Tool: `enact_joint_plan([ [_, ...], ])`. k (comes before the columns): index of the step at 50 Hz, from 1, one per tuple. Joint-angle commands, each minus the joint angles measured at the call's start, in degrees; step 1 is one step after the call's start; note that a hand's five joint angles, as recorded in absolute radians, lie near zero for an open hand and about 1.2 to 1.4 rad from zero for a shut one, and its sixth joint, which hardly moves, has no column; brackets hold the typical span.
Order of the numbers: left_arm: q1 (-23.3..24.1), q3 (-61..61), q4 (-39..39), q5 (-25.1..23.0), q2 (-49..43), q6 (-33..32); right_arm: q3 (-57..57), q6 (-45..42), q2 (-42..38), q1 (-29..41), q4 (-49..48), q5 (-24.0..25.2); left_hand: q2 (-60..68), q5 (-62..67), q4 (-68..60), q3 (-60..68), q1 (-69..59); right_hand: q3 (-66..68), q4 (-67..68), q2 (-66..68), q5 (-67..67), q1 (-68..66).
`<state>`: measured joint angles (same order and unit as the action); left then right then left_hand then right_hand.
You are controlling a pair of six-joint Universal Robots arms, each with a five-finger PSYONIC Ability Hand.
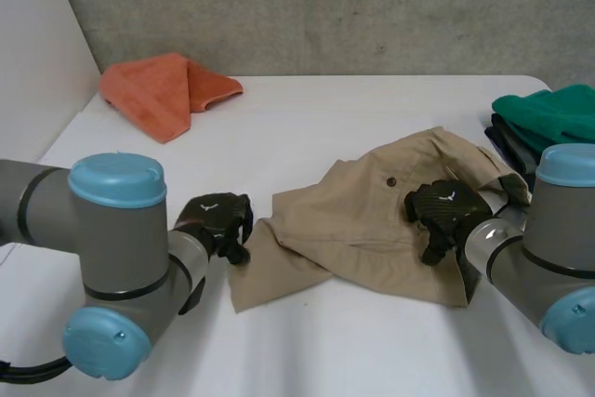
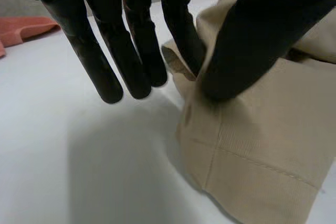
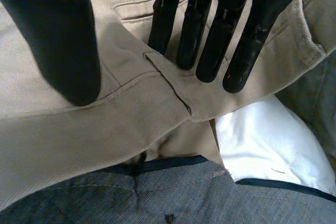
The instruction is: Fold the laundry.
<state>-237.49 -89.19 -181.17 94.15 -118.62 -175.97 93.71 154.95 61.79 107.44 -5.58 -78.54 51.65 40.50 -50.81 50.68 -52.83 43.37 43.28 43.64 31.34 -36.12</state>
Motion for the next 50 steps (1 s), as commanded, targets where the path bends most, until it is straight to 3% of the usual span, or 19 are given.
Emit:
enact_joint_plan([
  [1, 1.32, 1.47, 0.20, -0.10, -1.79, -0.69, -1.16, -0.53, -1.33, -0.03, 0.57, -0.03, 28.35, 29.50, -29.19, 29.32, -27.17, 26.40, 26.48, 26.13, 28.42, -33.64],
  [3, 1.67, 1.56, 0.29, -0.02, -1.79, -0.78, -1.34, -0.62, -1.15, -0.03, 0.74, -0.03, 28.35, 29.50, -29.19, 29.32, -27.17, 36.60, 36.69, 36.34, 38.63, -43.85],
  [11, 2.12, 3.41, 0.55, 0.51, 0.05, -1.91, -2.65, -0.44, 1.22, -0.65, 2.67, 0.32, 28.35, 29.50, -29.19, 29.32, -27.17, 36.63, 36.72, 36.36, 38.66, -43.88],
  [19, 2.11, 4.82, 0.20, 0.51, 12.34, -9.64, -5.47, -0.44, 11.14, -1.00, 6.98, 1.37, 28.35, 29.50, -29.19, 29.32, -27.17, 36.63, 36.72, 36.36, 38.66, -43.88],
  [30, 2.64, 4.81, -0.33, 0.42, 26.41, -12.81, -11.61, -0.27, 23.89, -4.16, 14.89, 6.47, 28.35, 29.50, -29.19, 29.32, -27.17, 36.63, 36.72, 36.36, 38.66, -43.88],
  [34, 1.94, 7.18, -2.25, 0.16, 32.83, -15.54, -16.80, 0.17, 30.13, -5.57, 15.07, 6.47, 28.35, 29.50, -29.19, 29.32, -27.17, 36.63, 36.72, 36.36, 38.66, -43.88],
  [40, 1.94, 10.79, -11.48, 0.51, 40.04, -18.44, -22.95, 3.95, 35.58, -5.31, 13.67, 6.29, 28.35, 29.50, -29.19, 29.32, -27.17, 36.63, 36.72, 36.36, 38.66, -43.88],
  [50, 1.59, 15.62, -15.71, 0.69, 40.58, -18.88, -23.93, 11.68, 38.22, -6.10, 8.92, 6.47, 28.35, 29.50, -29.19, 29.32, -27.17, 36.63, 36.72, 36.36, 38.66, -43.88],
])
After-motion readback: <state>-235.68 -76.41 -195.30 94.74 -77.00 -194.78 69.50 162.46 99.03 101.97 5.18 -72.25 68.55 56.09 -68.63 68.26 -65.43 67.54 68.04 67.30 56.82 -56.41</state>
